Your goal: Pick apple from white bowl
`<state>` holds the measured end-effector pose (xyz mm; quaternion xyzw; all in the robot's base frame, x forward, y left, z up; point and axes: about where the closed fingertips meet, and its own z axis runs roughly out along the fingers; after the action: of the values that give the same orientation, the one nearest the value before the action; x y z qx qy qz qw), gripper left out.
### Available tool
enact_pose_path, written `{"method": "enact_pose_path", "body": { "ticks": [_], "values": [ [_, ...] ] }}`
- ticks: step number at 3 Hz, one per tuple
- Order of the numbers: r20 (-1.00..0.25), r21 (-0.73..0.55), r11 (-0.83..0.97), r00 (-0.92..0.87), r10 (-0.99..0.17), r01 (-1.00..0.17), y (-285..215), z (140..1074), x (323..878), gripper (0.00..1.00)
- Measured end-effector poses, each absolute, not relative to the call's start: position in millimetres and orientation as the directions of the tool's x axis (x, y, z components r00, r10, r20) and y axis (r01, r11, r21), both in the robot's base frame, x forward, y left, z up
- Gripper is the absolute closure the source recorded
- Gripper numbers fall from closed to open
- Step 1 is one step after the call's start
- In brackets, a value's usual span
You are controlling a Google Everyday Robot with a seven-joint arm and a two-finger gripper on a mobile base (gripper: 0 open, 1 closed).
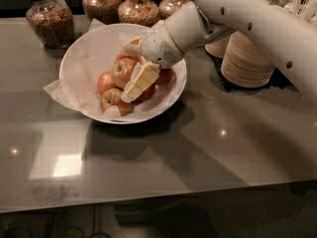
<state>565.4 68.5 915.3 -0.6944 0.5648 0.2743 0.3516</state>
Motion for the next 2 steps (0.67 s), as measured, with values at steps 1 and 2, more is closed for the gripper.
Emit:
{"method": "enact_pose_path", "body": {
  "ticks": [1,2],
  "values": [
    [-0.776,-0.161,-0.110,0.194,-0.600,-0.981,69.0,907.0,566.6,0.38],
    [-0.776,-0.161,-0.110,0.194,-0.600,-0.981,69.0,907.0,566.5,0.61]
  ]
}}
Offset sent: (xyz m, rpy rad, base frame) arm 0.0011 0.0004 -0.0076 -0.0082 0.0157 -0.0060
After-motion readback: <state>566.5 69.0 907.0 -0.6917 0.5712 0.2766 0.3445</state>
